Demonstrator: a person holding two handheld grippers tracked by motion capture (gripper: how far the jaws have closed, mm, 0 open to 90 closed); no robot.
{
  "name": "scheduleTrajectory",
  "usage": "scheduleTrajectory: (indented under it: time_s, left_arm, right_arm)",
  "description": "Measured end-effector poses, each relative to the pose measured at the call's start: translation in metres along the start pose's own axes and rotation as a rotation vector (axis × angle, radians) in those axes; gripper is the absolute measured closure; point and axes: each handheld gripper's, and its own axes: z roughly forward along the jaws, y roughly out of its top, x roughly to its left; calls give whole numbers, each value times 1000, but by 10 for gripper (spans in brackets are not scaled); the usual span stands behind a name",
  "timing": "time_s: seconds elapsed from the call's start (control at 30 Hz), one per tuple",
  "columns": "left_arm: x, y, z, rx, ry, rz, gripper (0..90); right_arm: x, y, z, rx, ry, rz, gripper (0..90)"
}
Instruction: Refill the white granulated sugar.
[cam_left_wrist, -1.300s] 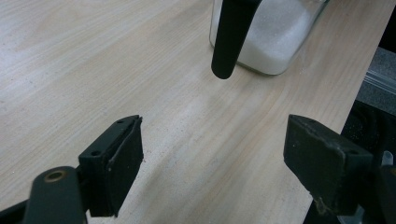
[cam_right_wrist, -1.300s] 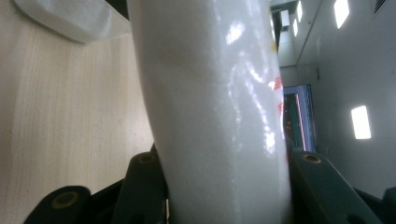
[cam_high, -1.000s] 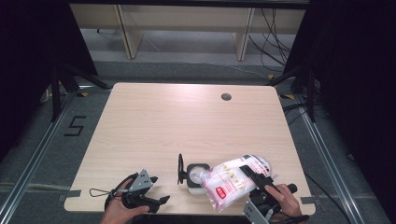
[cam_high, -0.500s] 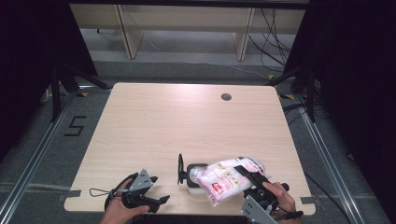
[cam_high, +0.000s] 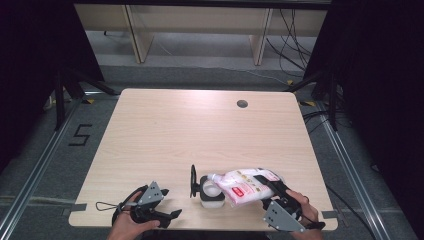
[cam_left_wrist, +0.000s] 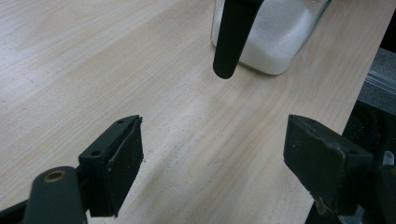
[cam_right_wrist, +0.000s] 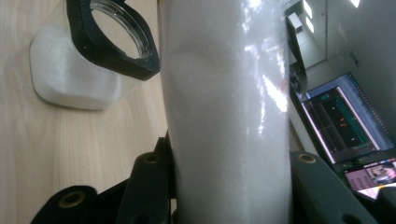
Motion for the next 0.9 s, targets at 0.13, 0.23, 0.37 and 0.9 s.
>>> scheduleTrajectory:
  time_s: [0.13, 0.23, 0.37, 0.9]
  left_arm:
    - [1, 0, -1, 10, 2, 9, 194]
    - [1, 0, 0, 7, 4, -4, 194]
    - [2, 0, -1, 9, 3, 30, 194]
    - [3, 0, -2, 20, 14, 16, 194]
  right_arm:
    - [-3, -7, 4, -23, 22, 128, 651]
    - [-5, -11, 8, -37, 37, 210, 653]
    - [-10, -20, 19, -60, 49, 275, 656]
    - [-19, -53, 63, -63, 72, 527, 663]
